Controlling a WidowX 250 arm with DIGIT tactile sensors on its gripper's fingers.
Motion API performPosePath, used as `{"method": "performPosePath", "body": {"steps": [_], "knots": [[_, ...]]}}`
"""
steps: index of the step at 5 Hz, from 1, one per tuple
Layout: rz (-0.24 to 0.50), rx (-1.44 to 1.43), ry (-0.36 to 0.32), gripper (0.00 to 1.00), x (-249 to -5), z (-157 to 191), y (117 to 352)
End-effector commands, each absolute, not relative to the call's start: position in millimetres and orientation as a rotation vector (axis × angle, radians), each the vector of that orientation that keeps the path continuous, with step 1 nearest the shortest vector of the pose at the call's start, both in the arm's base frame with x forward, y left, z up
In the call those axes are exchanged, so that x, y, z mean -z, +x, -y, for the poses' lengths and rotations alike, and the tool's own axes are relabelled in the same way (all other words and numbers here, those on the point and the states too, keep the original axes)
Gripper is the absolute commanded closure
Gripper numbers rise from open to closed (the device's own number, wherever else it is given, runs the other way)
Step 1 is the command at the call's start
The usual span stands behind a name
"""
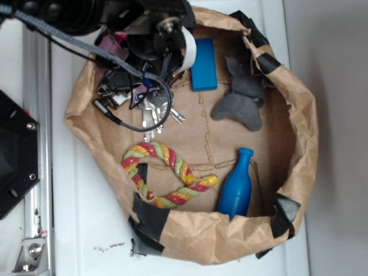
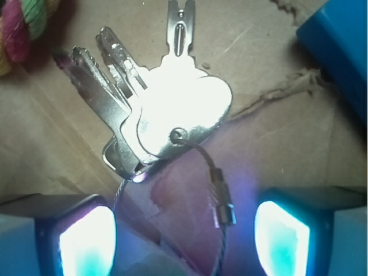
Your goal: Grab the silver keys.
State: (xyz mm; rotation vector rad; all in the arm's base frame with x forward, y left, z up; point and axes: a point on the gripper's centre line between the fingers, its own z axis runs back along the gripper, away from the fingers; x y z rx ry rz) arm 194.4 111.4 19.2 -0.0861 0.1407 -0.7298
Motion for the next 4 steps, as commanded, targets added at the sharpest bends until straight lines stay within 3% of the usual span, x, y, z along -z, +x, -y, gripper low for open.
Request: {"method": "performPosePath", "body": {"steps": [1, 4], "knots": [[-0.129, 0.716, -0.093, 1.0, -22.7, -113.5, 203.8], [-0.101, 0.676, -0.114, 1.0, -39.3, -112.0, 206.9]]}}
